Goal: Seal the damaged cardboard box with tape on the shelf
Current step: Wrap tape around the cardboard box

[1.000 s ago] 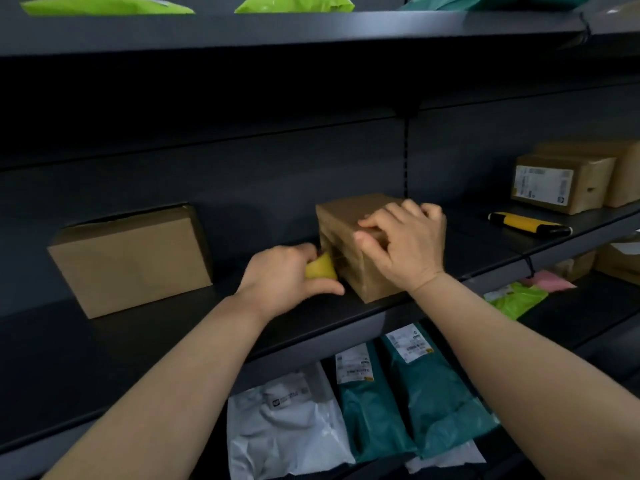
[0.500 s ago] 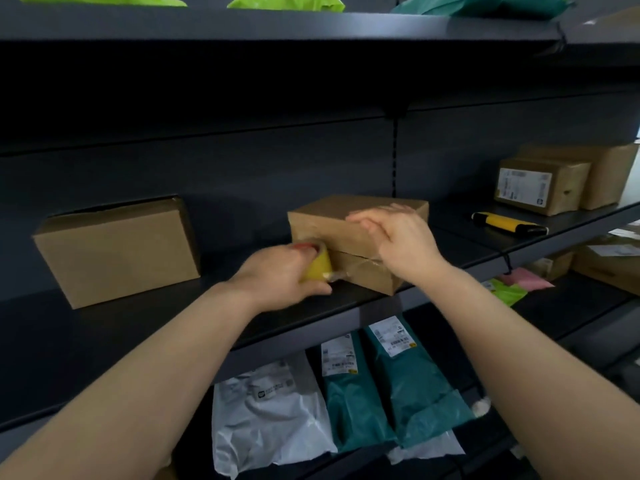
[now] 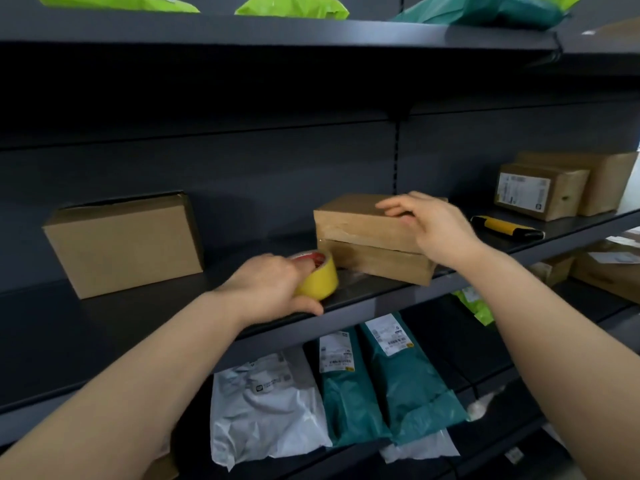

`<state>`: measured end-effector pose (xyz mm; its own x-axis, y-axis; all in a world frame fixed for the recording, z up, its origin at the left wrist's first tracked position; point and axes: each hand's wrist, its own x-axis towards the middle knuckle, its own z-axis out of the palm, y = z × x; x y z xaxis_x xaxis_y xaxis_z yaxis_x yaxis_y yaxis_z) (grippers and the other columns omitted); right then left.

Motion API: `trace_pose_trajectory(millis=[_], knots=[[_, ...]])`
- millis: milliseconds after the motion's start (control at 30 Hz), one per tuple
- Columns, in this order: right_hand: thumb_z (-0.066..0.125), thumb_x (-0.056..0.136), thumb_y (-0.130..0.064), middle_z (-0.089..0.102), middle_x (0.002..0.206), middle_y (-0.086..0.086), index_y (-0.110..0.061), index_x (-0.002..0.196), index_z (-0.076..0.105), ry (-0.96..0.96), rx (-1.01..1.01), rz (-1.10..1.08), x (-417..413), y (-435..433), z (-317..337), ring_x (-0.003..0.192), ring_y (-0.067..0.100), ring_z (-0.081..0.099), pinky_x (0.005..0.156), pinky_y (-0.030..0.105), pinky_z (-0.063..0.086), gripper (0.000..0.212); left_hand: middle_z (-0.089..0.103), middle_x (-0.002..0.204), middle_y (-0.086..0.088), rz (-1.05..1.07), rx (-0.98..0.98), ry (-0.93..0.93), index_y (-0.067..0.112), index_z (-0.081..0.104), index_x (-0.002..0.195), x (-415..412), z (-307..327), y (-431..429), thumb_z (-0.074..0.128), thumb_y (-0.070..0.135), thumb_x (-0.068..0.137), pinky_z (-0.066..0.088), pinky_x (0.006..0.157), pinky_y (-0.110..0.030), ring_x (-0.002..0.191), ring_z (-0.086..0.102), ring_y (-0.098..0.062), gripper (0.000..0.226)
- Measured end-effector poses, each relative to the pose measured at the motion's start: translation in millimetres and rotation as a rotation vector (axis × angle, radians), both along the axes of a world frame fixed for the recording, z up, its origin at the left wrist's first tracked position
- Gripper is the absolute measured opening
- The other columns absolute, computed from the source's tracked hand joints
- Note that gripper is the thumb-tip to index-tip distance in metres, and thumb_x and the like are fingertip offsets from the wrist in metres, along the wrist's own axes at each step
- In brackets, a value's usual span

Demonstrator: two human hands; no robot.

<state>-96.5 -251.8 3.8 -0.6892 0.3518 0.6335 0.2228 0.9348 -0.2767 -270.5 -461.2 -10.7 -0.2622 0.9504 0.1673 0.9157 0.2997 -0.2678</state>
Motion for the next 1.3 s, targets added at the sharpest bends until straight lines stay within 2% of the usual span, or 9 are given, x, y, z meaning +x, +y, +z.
trace_pose_trajectory(millis=[133, 267, 367, 533, 633, 733, 833, 1000, 1300], knots=[[0.043, 0.099, 0.000, 0.059, 0.114, -0.003, -0.024, 0.134, 0.059, -0.077, 0.041, -0.031, 4.0, 1.5, 3.6, 0.110, 0.009, 0.055, 0.088, 0.012, 0.036, 0.045, 0.064, 0.122, -0.009, 0.101, 0.052, 0.158, 0.024, 0.042, 0.143, -21.0, 10.3, -6.5, 0.050, 0.069, 0.087, 0.046, 0.081, -0.034, 0.107, 0.061, -0.029, 0.073], [0.042, 0.096, 0.007, 0.053, 0.108, -0.008, -0.026, 0.135, 0.057, -0.126, 0.005, -0.064, 11.6, -3.7, 12.0, 0.101, 0.005, 0.050, 0.082, 0.007, 0.033, 0.053, 0.063, 0.128, -0.008, 0.189, 0.086, 0.085, 0.026, 0.042, 0.144, -17.3, 7.3, 5.6, 0.046, 0.074, 0.085, 0.047, 0.085, -0.033, 0.115, 0.060, -0.027, 0.076], [0.044, 0.091, 0.003, 0.056, 0.111, -0.003, -0.026, 0.132, 0.059, -0.241, 0.115, -0.246, 5.5, -16.9, 26.9, 0.104, 0.017, 0.056, 0.090, 0.028, 0.044, 0.052, 0.059, 0.136, -0.007, 0.113, 0.080, 0.033, 0.027, 0.036, 0.149, -7.7, -2.4, 10.0, 0.047, 0.070, 0.088, 0.046, 0.088, -0.033, 0.118, 0.058, -0.027, 0.076], [0.044, 0.095, -0.022, 0.044, 0.144, 0.008, -0.021, 0.140, 0.048, -0.358, 0.116, -0.418, -45.9, -45.0, 28.1, 0.131, 0.030, 0.040, 0.112, 0.050, 0.028, 0.045, 0.059, 0.134, -0.003, 0.137, 0.171, 0.015, 0.025, 0.044, 0.140, -5.1, -9.4, 12.1, 0.047, 0.066, 0.090, 0.046, 0.086, -0.033, 0.114, 0.059, -0.024, 0.065], [0.036, 0.100, -0.023, 0.034, 0.155, -0.001, -0.029, 0.150, 0.030, -0.480, 0.025, -0.401, -56.7, -42.4, 19.9, 0.141, 0.024, 0.031, 0.113, 0.047, 0.021, 0.051, 0.058, 0.133, -0.006, 0.102, 0.138, -0.020, 0.024, 0.038, 0.142, -7.2, -14.8, 4.7, 0.041, 0.058, 0.097, 0.041, 0.089, -0.036, 0.111, 0.057, -0.029, 0.056], [0.033, 0.105, -0.031, 0.034, 0.155, -0.005, -0.041, 0.147, 0.034, -0.469, -0.066, -0.293, -45.2, -33.8, 26.2, 0.141, 0.024, 0.032, 0.114, 0.043, 0.024, 0.044, 0.058, 0.134, -0.005, 0.085, 0.227, 0.002, 0.026, 0.035, 0.145, -5.2, -17.1, -1.9, 0.041, 0.055, 0.098, 0.044, 0.085, -0.033, 0.110, 0.060, -0.028, 0.055], [0.037, 0.104, -0.036, 0.036, 0.154, -0.007, -0.046, 0.142, 0.040, -0.455, -0.147, -0.211, -39.0, -30.7, 32.1, 0.141, 0.022, 0.031, 0.111, 0.036, 0.029, 0.039, 0.067, 0.114, -0.005, 0.162, 0.378, 0.081, 0.024, 0.046, 0.137, 2.8, -24.5, 0.3, 0.046, 0.058, 0.095, 0.047, 0.075, -0.032, 0.098, 0.065, -0.026, 0.054], [0.039, 0.104, -0.037, 0.038, 0.153, -0.007, -0.046, 0.140, 0.043, -0.411, -0.149, -0.208, -38.3, -30.9, 30.2, 0.141, 0.022, 0.032, 0.109, 0.035, 0.031, 0.038, 0.057, 0.048, -0.008, 0.126, 0.587, 0.224, 0.006, 0.069, 0.092, -2.5, -43.8, 2.8, 0.078, 0.050, 0.073, 0.046, 0.046, -0.030, 0.037, 0.053, -0.028, 0.048], [0.038, 0.104, -0.036, 0.044, 0.149, -0.006, -0.045, 0.141, 0.042, -0.375, -0.101, -0.189, -34.7, -32.9, 25.0, 0.137, 0.021, 0.038, 0.112, 0.039, 0.029, 0.038, 0.057, 0.047, -0.009, 0.143, 0.654, 0.273, 0.009, 0.068, 0.089, -7.5, -41.9, 11.8, 0.079, 0.049, 0.073, 0.045, 0.050, -0.030, 0.037, 0.053, -0.026, 0.045]])
